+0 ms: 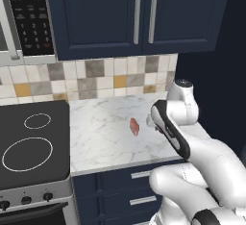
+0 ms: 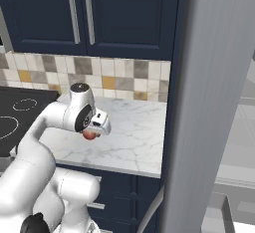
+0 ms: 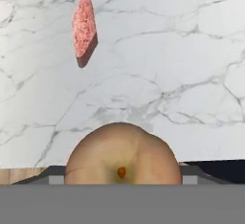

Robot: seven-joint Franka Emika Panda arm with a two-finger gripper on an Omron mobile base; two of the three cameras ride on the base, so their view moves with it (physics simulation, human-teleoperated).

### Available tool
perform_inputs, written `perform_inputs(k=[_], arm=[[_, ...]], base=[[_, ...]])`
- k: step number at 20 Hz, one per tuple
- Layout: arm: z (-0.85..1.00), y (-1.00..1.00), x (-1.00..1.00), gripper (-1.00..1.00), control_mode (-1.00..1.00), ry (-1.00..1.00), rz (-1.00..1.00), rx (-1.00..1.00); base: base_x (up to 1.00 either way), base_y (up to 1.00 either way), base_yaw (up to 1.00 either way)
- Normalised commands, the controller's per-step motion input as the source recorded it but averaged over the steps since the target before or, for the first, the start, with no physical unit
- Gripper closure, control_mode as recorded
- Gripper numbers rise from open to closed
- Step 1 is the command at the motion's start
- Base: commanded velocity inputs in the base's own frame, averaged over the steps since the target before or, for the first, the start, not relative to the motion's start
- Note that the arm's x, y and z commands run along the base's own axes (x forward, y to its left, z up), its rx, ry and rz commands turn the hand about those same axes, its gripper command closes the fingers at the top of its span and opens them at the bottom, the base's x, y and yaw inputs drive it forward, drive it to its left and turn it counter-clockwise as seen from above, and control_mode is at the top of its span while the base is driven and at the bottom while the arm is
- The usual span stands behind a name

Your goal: Open the fridge, remove the peach, squash, and steak, and place them on any counter.

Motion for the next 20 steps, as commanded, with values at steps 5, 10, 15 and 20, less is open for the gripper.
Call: perform_inputs(k=[5,10,15,20], arm=[[-0.83,-0.21,1.00,1.00,-1.00,0.14,-0.02,0.00],[-0.56,-0.01,0.71,-1.00,-1.00,0.03,-0.01,-0.01],[0.02,0.03,0.14,-1.00,-1.00,0.00,0.00,0.00],[0.07,0.00,0.00,-1.00,-1.00,-0.03,0.00,0.00]], base=[[0.00,0.00,0.00],[0.00,0.00,0.00],[0.00,0.00,0.00],[0.00,0.00,0.00]])
